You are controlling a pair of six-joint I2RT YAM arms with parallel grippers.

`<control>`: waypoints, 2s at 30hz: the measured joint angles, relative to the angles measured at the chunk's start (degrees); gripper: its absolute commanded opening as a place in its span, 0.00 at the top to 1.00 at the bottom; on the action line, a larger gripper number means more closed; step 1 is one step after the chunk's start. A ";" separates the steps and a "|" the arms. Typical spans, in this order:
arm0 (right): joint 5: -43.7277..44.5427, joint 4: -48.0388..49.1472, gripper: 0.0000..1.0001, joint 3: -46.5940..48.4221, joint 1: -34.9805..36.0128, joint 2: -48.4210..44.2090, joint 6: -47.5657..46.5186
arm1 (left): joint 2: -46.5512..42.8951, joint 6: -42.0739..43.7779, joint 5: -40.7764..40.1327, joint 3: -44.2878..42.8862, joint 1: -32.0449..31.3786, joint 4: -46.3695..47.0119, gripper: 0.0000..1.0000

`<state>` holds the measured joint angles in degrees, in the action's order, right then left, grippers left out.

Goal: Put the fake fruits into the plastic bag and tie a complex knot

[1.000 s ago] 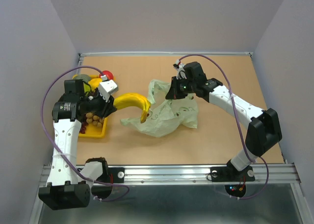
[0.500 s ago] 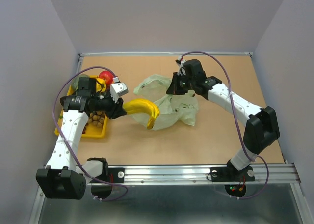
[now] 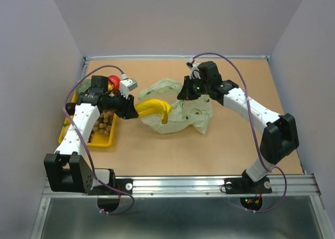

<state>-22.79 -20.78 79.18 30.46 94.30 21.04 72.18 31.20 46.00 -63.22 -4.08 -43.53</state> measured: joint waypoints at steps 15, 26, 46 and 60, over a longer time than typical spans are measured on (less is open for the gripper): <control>-6.36 0.35 1.00 -0.39 0.90 -0.96 -5.95 | 4.24 -21.77 -15.43 -3.28 -1.60 15.15 1.00; -12.24 0.74 1.00 3.17 1.97 4.57 -1.92 | 0.79 -28.28 -38.34 1.79 -18.53 23.47 1.00; -14.82 5.62 1.00 8.66 2.23 9.64 3.28 | -7.54 -13.70 -48.19 7.37 -30.49 26.88 0.44; -10.69 8.55 1.00 -2.64 2.23 8.55 -2.80 | -11.54 -8.98 -30.88 2.91 -17.57 21.03 0.01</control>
<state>-33.47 -12.23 76.53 32.69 102.85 18.24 60.64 22.22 15.11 -60.31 -21.65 -22.50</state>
